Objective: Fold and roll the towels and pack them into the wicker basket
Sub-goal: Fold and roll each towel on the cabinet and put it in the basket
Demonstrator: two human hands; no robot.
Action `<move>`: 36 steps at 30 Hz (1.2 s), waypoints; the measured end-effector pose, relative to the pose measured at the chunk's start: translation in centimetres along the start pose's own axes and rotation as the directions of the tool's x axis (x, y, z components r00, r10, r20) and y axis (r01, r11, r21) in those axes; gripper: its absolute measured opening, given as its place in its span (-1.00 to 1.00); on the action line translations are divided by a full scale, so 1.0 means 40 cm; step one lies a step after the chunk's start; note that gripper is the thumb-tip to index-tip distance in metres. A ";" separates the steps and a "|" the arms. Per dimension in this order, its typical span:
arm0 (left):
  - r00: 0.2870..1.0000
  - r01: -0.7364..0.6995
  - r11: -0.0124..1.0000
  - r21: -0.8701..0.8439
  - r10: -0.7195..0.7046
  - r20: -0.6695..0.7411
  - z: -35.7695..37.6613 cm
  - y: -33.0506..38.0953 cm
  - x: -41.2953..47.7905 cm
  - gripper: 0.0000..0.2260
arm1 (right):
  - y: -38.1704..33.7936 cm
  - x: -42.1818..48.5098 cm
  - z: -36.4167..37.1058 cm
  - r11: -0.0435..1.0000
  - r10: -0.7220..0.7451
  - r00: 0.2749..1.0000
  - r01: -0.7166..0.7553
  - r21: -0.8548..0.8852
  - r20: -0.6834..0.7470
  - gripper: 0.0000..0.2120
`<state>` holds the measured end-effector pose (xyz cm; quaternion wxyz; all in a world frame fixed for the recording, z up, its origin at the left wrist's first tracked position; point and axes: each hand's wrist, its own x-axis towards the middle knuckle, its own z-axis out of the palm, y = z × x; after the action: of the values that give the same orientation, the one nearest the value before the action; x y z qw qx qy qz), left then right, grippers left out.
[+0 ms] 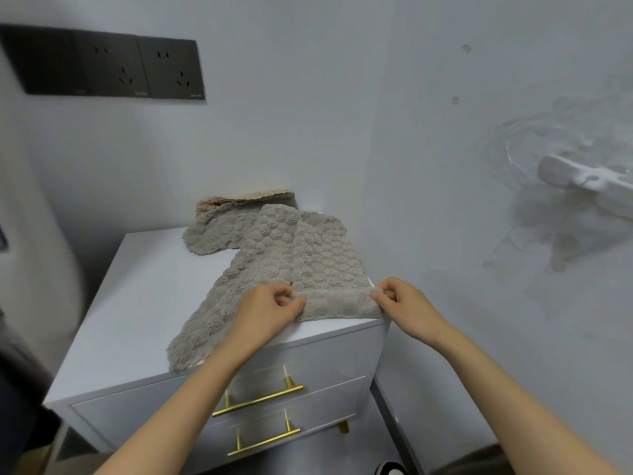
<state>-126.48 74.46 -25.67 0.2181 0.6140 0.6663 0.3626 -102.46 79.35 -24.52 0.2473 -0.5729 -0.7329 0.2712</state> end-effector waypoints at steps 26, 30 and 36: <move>0.866 -0.476 0.784 0.398 0.497 0.055 0.039 0.008 -0.007 -0.73 | -0.005 -0.026 0.062 0.667 -0.604 0.797 0.508 -0.544 0.004 -0.65; 0.872 -0.484 0.811 0.329 0.480 0.099 0.023 -0.006 0.003 -0.70 | 0.011 -0.018 0.041 0.705 -0.539 0.841 0.478 -0.524 0.041 -0.57; 0.936 -0.353 0.922 0.160 0.347 0.064 0.007 0.007 0.000 -0.72 | 0.011 -0.009 0.018 0.849 -0.407 0.911 0.402 -0.343 0.058 -0.66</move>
<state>-126.10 74.53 -25.64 0.1085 0.7454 0.5704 0.3275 -102.58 79.02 -25.36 0.1998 -0.4426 -0.8710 0.0746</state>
